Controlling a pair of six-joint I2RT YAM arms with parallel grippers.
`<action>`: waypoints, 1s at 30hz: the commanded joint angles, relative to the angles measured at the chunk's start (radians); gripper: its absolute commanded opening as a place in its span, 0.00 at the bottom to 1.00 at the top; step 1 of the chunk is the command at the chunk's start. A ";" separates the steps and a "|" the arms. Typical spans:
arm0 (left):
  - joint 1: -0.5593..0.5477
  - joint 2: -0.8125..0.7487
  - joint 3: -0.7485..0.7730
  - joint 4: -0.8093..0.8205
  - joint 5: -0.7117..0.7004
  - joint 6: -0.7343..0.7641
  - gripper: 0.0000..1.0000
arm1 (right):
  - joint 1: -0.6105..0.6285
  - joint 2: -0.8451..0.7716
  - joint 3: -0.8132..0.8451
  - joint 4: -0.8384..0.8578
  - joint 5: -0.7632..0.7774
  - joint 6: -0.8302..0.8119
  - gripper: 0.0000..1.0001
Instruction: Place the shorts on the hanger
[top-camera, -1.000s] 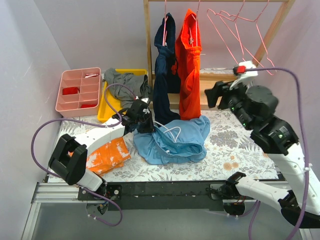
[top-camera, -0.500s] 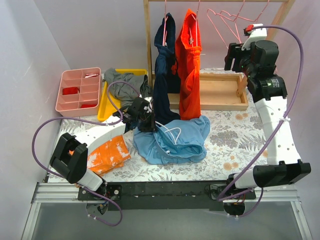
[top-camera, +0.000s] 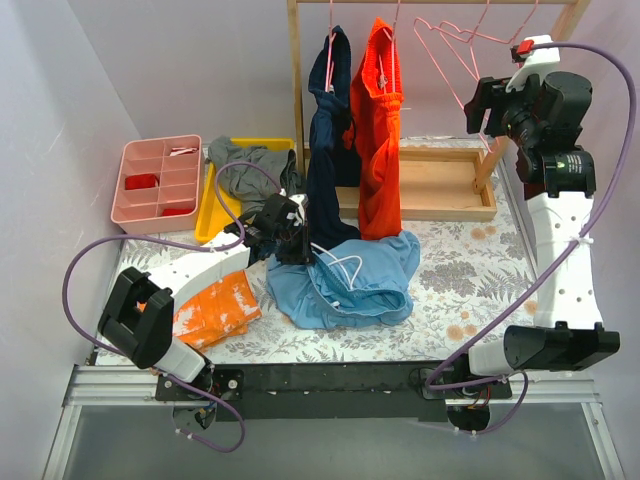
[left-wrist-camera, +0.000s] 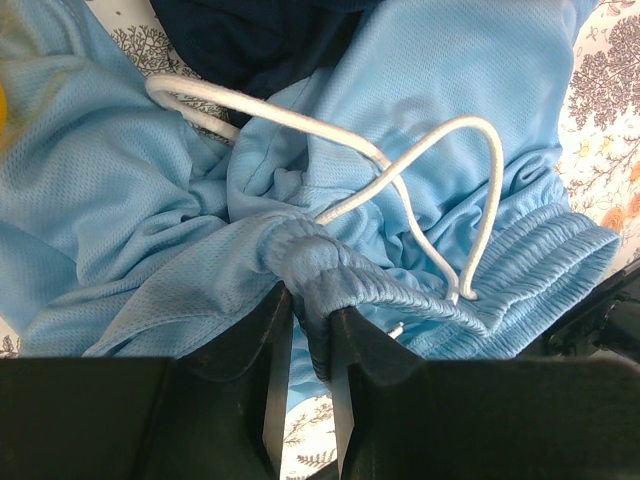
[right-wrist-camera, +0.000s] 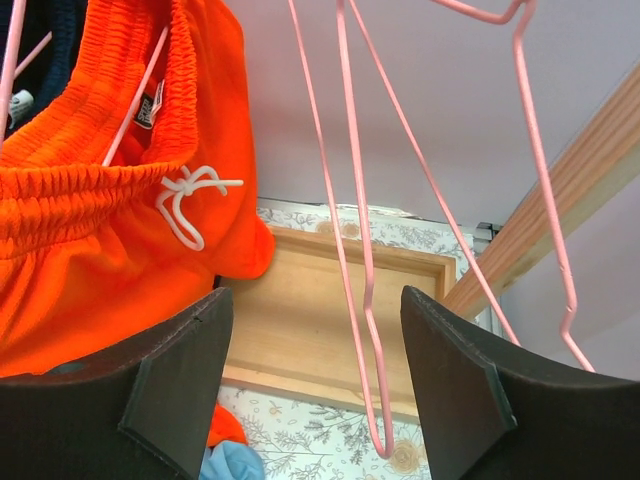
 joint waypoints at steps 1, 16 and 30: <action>0.004 -0.052 0.012 0.010 0.024 0.015 0.19 | -0.035 0.062 0.038 0.050 -0.065 -0.014 0.74; 0.004 -0.081 0.000 0.018 0.022 0.021 0.19 | -0.038 0.183 0.132 0.026 -0.123 -0.004 0.49; 0.006 -0.089 0.000 0.021 0.022 0.022 0.19 | -0.021 0.258 0.195 -0.065 -0.089 -0.017 0.33</action>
